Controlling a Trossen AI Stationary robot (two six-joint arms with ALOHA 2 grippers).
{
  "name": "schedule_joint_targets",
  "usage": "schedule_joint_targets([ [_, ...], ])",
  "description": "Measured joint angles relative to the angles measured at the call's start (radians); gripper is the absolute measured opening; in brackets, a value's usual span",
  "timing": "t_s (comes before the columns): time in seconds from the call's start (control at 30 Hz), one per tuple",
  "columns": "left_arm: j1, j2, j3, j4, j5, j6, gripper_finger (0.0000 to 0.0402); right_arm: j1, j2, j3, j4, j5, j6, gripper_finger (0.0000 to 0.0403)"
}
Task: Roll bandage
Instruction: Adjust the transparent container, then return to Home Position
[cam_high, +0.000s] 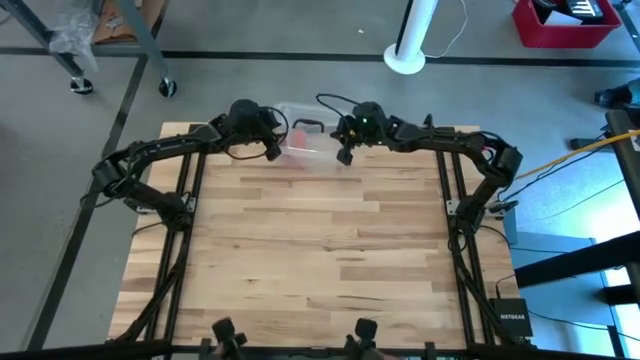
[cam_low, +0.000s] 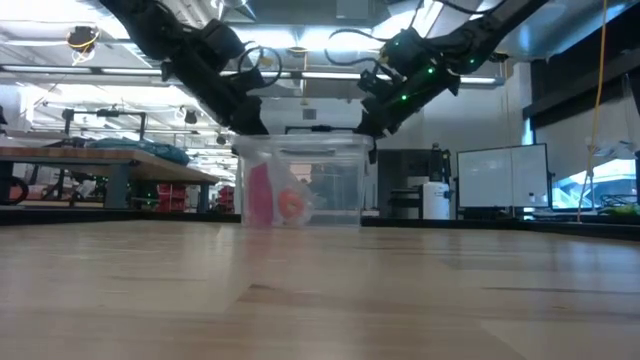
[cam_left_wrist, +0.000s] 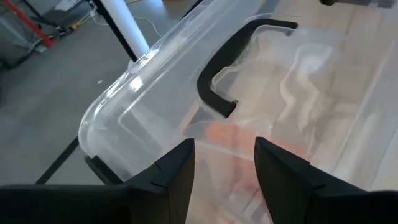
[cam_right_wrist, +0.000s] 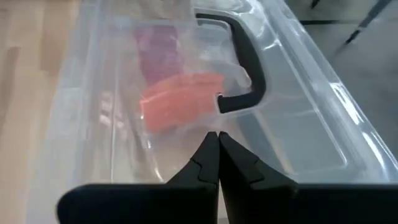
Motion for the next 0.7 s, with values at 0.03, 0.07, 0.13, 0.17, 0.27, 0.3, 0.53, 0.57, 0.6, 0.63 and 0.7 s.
schedule_joint_targets([
  [0.03, 0.008, 0.006, 0.0, 0.006, 0.013, 0.002, 0.0156, -0.009, 0.001, 0.0, 0.003, 0.006, -0.005, 0.0007],
  [0.07, 0.016, 0.011, 0.0, 0.013, 0.022, 0.009, 0.0156, -0.018, 0.006, -0.001, 0.012, 0.012, -0.01, 0.0007],
  [0.13, 0.024, 0.034, 0.001, 0.038, 0.038, 0.026, 0.0156, -0.041, 0.012, 0.0, 0.033, 0.026, -0.011, 0.0007],
  [0.17, 0.026, 0.047, 0.001, 0.049, 0.047, 0.031, 0.0156, -0.053, 0.012, -0.001, 0.036, 0.024, -0.015, 0.0007],
  [0.27, 0.029, 0.078, 0.002, 0.085, 0.06, 0.027, 0.0156, -0.078, 0.012, -0.002, 0.043, 0.017, -0.054, 0.0007],
  [0.3, 0.029, 0.082, 0.002, 0.091, 0.068, 0.026, 0.0156, -0.087, 0.012, -0.002, 0.048, 0.017, -0.056, 0.0007],
  [0.53, 0.039, 0.079, 0.006, 0.103, 0.073, 0.026, 0.0156, -0.104, 0.012, -0.003, 0.056, -0.01, -0.041, 0.0007],
  [0.57, 0.037, 0.079, 0.007, 0.102, 0.076, 0.022, 0.0156, -0.104, 0.006, -0.004, 0.055, -0.012, -0.04, 0.0007],
  [0.6, 0.033, 0.079, 0.009, 0.1, 0.08, 0.021, 0.0156, -0.104, -0.002, -0.005, 0.049, -0.016, -0.037, 0.0007],
  [0.63, 0.028, 0.077, 0.013, 0.097, 0.079, 0.021, 0.0156, -0.104, -0.013, -0.004, 0.037, -0.018, -0.036, 0.0007],
  [0.7, 0.011, 0.064, 0.022, 0.087, 0.071, 0.022, 0.0156, -0.101, -0.041, 0.012, 0.006, -0.02, -0.033, 0.0007],
])
